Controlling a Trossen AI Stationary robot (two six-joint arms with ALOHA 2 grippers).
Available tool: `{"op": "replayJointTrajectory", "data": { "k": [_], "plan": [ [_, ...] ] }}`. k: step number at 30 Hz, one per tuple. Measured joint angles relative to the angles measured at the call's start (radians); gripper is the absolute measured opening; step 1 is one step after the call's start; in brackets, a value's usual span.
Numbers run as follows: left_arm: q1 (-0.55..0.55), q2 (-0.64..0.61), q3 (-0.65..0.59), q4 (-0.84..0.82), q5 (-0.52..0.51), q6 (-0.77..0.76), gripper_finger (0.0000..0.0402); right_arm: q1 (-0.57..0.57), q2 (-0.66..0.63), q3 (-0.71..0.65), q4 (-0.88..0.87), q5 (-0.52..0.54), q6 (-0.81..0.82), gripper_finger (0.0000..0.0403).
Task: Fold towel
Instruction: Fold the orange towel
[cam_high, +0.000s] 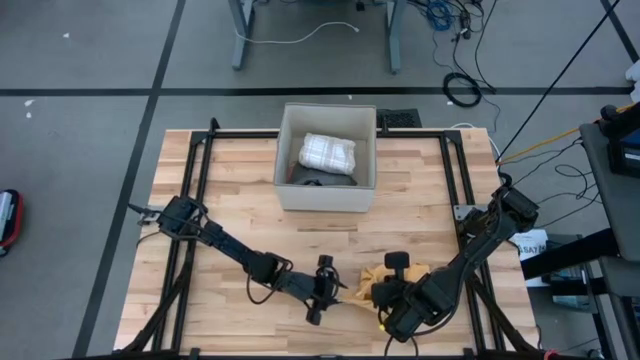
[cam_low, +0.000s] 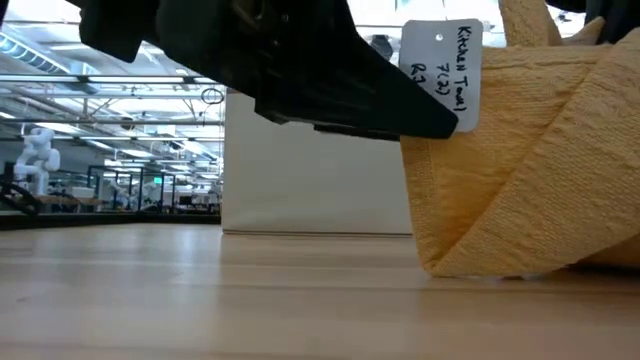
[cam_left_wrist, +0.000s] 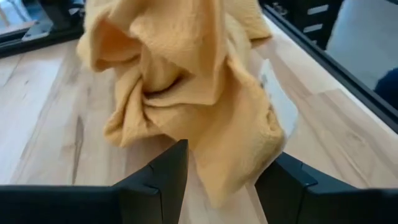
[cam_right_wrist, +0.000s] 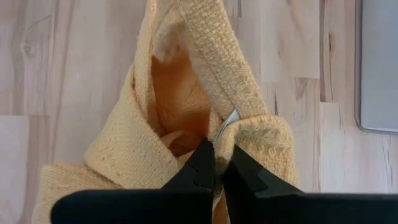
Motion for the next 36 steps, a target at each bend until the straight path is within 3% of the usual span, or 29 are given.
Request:
{"op": "replayJointTrajectory", "data": {
  "k": [11, 16, 21, 23, 28, 36],
  "plan": [
    [-0.003, 0.0, 0.0, 0.017, 0.021, 0.081, 0.0159, -0.005, 0.0, 0.0, 0.005, 0.0, 0.0, 0.0006],
    [0.002, 0.0, 0.0, 0.052, 0.016, 0.107, 0.0105, -0.005, 0.0, 0.0, 0.012, -0.001, 0.001, 0.0006],
    [0.012, 0.0, 0.0, 0.026, 0.006, 0.13, 0.002, -0.005, 0.0, 0.0, 0.019, 0.0, 0.003, 0.0007],
    [0.01, 0.0, 0.0, 0.015, 0.005, 0.154, 0.0009, -0.004, 0.0, 0.0, 0.02, -0.001, 0.001, 0.0014],
    [-0.019, -0.035, -0.001, -0.037, -0.123, 0.267, 0.0004, 0.009, 0.0, 0.0, 0.031, -0.032, -0.004, 0.0071],
    [-0.048, -0.221, 0.0, -0.201, -0.33, 0.365, 0.0003, 0.043, 0.001, 0.053, 0.013, -0.041, 0.065, 0.0177]
  ]
}}
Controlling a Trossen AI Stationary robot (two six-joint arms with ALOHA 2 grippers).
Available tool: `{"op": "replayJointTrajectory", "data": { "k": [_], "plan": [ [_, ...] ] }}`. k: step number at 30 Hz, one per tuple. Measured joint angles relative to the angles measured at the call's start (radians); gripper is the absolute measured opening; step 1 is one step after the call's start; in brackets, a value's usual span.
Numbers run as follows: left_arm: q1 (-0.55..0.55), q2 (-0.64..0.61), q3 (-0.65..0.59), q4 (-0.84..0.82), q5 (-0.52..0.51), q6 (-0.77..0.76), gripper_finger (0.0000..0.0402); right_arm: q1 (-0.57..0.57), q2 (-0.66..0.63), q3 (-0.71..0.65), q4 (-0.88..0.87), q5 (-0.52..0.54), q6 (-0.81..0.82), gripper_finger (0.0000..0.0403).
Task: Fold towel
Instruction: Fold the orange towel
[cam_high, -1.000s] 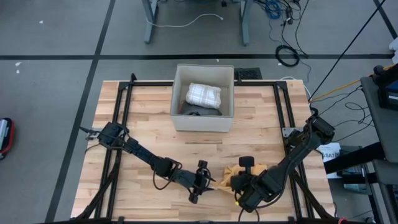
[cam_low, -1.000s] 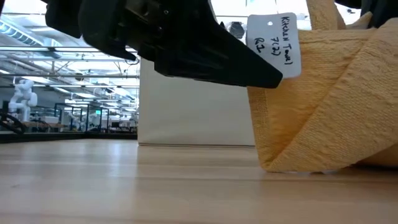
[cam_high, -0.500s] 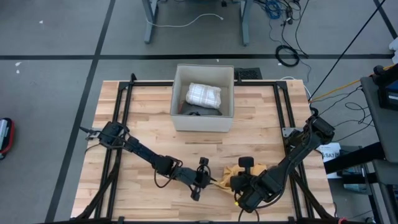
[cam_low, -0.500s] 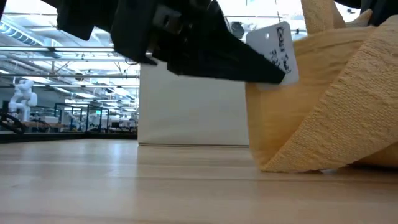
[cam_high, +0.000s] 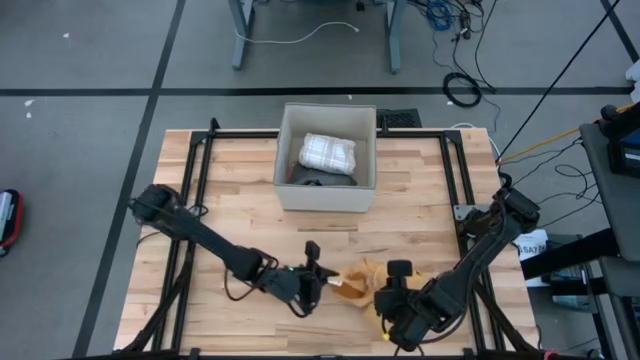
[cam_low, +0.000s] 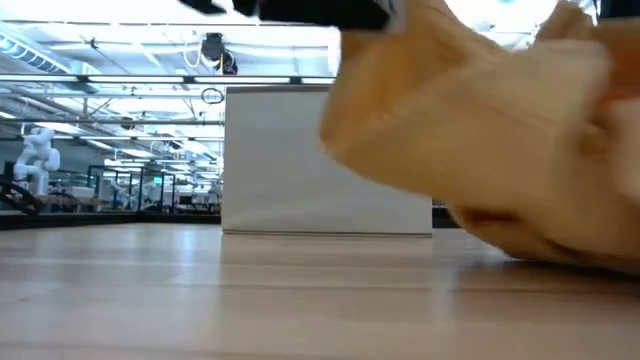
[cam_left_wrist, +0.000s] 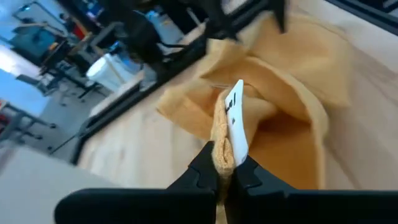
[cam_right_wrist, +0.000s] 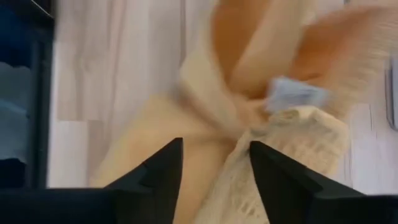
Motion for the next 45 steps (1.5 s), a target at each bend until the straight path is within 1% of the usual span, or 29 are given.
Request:
{"op": "replayJointTrajectory", "data": {
  "k": [4, 6, 9, 13, 16, 23, 30, 33, 37, 40, 45],
  "plan": [
    [-0.004, -0.084, 0.0, -0.088, -0.056, -0.001, 0.0002, 0.015, 0.0, 0.065, -0.001, 0.051, 0.004, 0.0188],
    [-0.014, -0.118, 0.0, -0.126, -0.105, 0.006, 0.0002, 0.023, 0.0, 0.094, 0.008, 0.088, -0.017, 0.0187],
    [-0.035, -0.168, 0.0, -0.152, -0.147, 0.034, 0.0001, 0.033, 0.0, 0.132, 0.025, 0.163, -0.062, 0.0179],
    [-0.058, -0.226, 0.0, -0.152, -0.155, 0.059, 0.0001, 0.032, -0.001, 0.145, 0.058, 0.292, -0.135, 0.0166],
    [-0.069, -0.264, 0.0, -0.151, -0.155, 0.059, 0.0001, 0.009, 0.001, 0.145, 0.081, 0.343, -0.204, 0.0157],
    [-0.093, -0.308, 0.0, -0.134, -0.155, 0.078, 0.0001, -0.086, 0.006, 0.145, 0.135, 0.347, -0.338, 0.0138],
    [-0.106, -0.333, 0.0, -0.119, -0.155, 0.1, 0.0001, -0.151, 0.006, 0.145, 0.287, 0.326, -0.525, 0.0134],
    [-0.107, -0.333, 0.0, -0.091, -0.158, 0.122, 0.0, -0.18, 0.006, 0.145, 0.358, 0.276, -0.599, 0.0134],
    [-0.107, -0.333, 0.0, -0.091, -0.181, 0.134, 0.0, -0.218, 0.012, 0.145, 0.451, 0.175, -0.674, 0.0134],
    [-0.105, -0.333, 0.0, -0.091, -0.2, 0.143, 0.0, -0.243, 0.033, 0.145, 0.464, 0.153, -0.693, 0.0134],
    [-0.11, -0.333, 0.0, -0.084, -0.209, 0.164, 0.0, -0.281, 0.095, 0.145, 0.409, 0.124, -0.687, 0.0127]
  ]
}}
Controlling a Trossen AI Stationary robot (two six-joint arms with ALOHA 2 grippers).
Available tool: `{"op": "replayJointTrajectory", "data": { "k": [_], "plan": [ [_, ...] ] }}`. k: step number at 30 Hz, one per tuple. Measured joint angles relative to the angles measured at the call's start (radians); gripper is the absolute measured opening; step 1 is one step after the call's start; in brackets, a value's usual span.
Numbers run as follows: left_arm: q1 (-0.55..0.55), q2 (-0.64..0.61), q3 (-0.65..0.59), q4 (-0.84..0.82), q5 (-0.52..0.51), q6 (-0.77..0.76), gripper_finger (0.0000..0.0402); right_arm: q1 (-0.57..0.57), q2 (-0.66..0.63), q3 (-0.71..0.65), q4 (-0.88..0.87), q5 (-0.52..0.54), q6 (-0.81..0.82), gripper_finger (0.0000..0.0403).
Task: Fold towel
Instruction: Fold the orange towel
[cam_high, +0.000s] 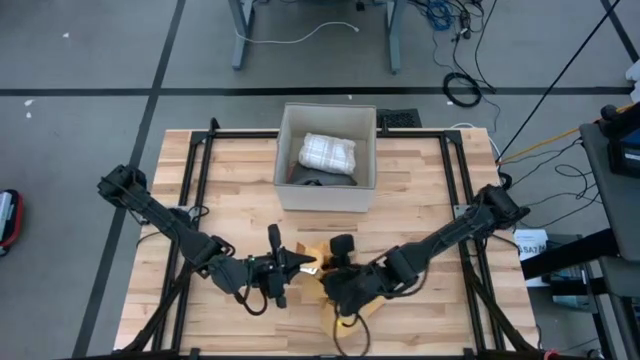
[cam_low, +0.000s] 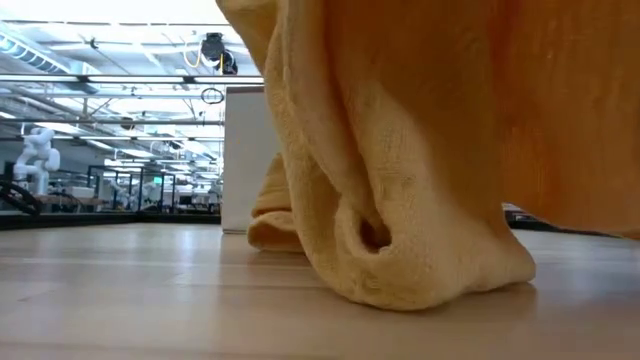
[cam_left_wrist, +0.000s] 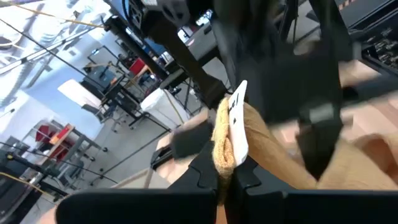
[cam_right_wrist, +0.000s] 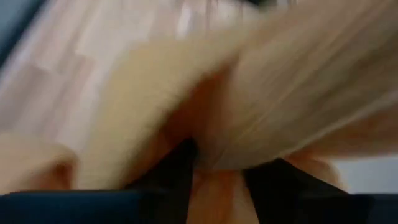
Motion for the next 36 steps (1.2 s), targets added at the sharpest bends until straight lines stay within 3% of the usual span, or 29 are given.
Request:
{"op": "replayJointTrajectory", "data": {
  "k": [3, 8, 19, 22, 26, 31, 36],
  "plan": [
    [-0.011, 0.0, 0.0, 0.0, -0.029, 0.023, 0.0, -0.011, 0.029, 0.0, -0.033, 0.008, 0.011, 0.0099],
    [-0.026, 0.0, 0.0, 0.003, -0.081, 0.059, 0.0, -0.003, 0.019, -0.001, -0.047, 0.1, -0.025, 0.0014],
    [-0.043, 0.0, 0.0, -0.026, -0.205, 0.079, 0.0, 0.123, -0.213, 0.0, -0.125, 0.694, -0.15, 0.0002],
    [-0.051, 0.0, 0.0, -0.039, -0.297, 0.103, 0.0, 0.174, -0.272, 0.0, -0.131, 0.776, -0.168, 0.0001],
    [-0.063, 0.0, 0.0, -0.039, -0.419, 0.14, 0.0, 0.219, -0.331, 0.0, -0.171, 0.649, -0.11, 0.0002],
    [-0.066, 0.0, 0.0, -0.04, -0.455, 0.171, 0.0, 0.22, -0.34, 0.0, -0.329, 0.315, 0.104, 0.0017],
    [-0.059, 0.0, 0.0, -0.039, -0.459, 0.171, 0.0, 0.224, -0.303, 0.0, -0.493, 0.203, 0.318, 0.0066]
  ]
}}
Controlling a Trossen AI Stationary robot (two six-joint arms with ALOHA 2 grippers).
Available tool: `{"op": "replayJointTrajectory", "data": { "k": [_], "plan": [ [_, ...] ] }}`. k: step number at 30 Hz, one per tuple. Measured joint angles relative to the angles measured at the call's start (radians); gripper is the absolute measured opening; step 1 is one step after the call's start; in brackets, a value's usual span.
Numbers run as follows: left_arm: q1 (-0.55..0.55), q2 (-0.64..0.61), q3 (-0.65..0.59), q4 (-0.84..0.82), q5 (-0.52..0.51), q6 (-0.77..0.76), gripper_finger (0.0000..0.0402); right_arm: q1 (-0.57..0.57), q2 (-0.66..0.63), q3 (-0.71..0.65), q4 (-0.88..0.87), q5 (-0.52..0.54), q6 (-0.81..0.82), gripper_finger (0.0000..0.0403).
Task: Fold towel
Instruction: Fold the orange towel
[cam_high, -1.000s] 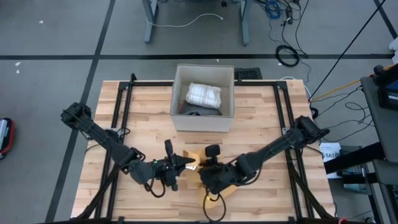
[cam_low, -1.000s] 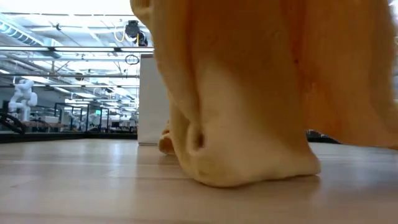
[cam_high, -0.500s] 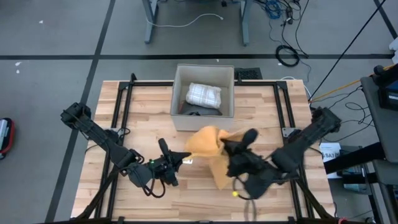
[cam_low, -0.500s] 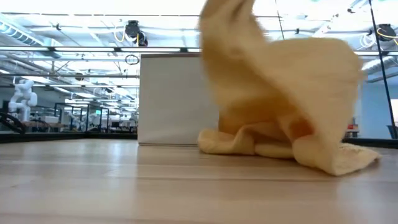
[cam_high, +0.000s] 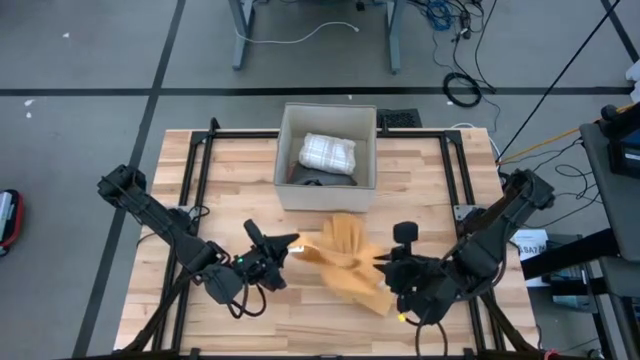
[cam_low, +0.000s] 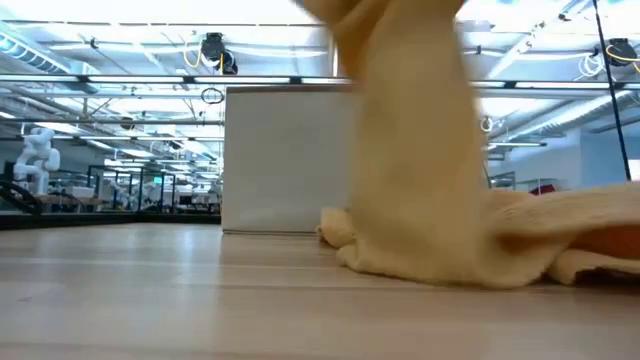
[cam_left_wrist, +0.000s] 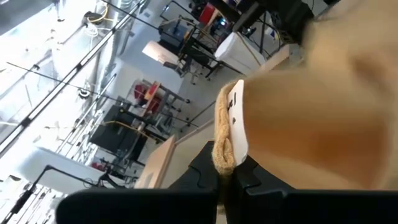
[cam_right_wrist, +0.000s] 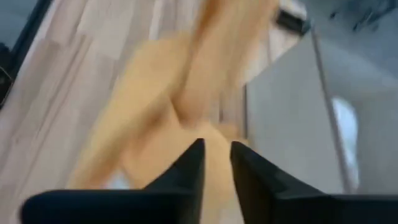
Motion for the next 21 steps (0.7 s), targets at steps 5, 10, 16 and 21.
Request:
{"op": "replayJointTrajectory", "data": {
  "k": [5, 10, 16, 21],
  "plan": [
    [0.0, 0.0, 0.0, 0.002, 0.0, -0.005, 0.0, 0.02, 0.003, 0.0, -0.041, -0.075, 0.149, 0.0136],
    [0.0, 0.0, 0.0, 0.003, 0.0, -0.02, 0.0, 0.039, 0.031, -0.015, 0.045, -0.151, 0.221, 0.0177],
    [0.0, 0.0, 0.0, 0.002, 0.0, -0.027, 0.0, 0.043, 0.136, -0.059, 0.222, -0.232, 0.198, 0.0179],
    [0.0, 0.0, 0.0, 0.002, 0.001, -0.027, 0.0, 0.043, 0.279, -0.066, 0.284, -0.21, 0.09, 0.0168]
  ]
}}
